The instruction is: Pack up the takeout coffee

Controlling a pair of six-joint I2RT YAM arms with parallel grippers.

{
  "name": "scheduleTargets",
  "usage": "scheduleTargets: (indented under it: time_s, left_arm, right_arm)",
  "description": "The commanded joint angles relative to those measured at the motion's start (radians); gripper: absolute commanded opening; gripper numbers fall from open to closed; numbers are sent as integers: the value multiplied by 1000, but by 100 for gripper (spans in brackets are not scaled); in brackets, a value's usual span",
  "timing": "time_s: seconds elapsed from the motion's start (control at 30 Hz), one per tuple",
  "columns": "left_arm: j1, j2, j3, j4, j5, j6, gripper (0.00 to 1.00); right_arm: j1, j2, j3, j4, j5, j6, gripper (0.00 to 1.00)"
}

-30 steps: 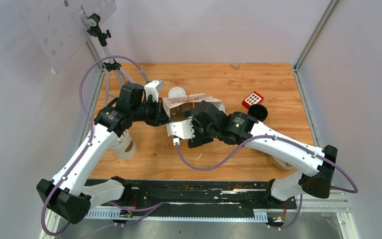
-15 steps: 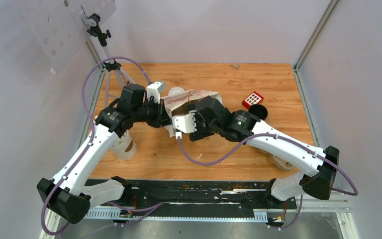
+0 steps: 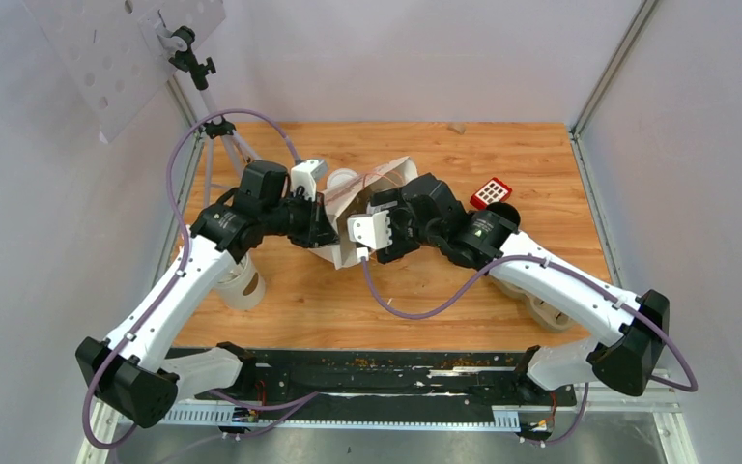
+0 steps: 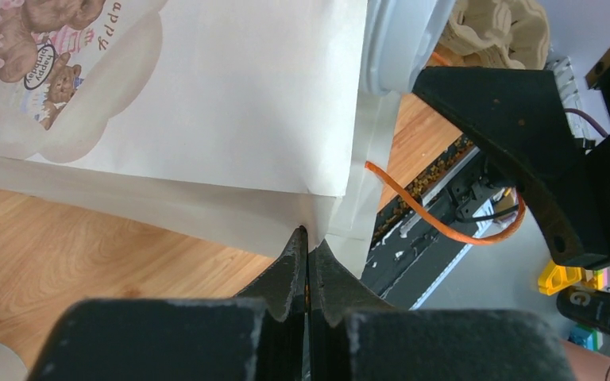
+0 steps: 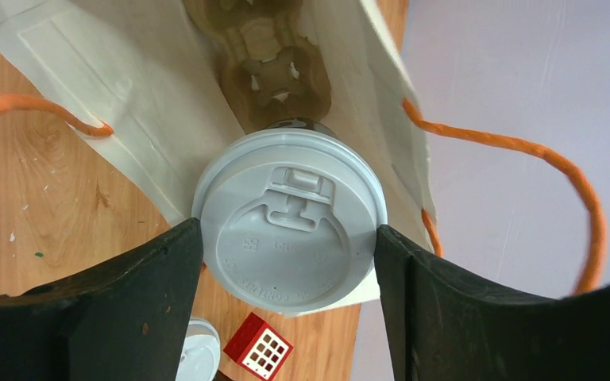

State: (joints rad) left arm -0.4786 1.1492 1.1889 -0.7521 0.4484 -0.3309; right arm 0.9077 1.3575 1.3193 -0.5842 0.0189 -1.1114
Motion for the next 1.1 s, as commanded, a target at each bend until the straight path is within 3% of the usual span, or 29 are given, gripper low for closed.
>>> scheduleTargets:
  time_s: [0.0, 0.3, 0.63, 0.83, 1.07]
  left_arm:
    - [-8, 17, 56, 17, 53, 7, 3]
    - [-19, 77, 104, 101, 142, -47, 1]
    - [-37, 87, 98, 132, 232, -59, 0]
    - [-66, 108, 118, 101, 242, 0, 0]
    - [-71, 122, 123, 111, 267, 4, 0]
  right_arm:
    - [-7, -41, -7, 2, -98, -50, 68]
    - [11, -132, 79, -209, -95, -39, 69]
    - [-77, -127, 48, -117, -155, -132, 71]
    - [-132, -41, 188, -231, -244, -138, 72]
    - [-152, -72, 132, -239, -266, -176, 73]
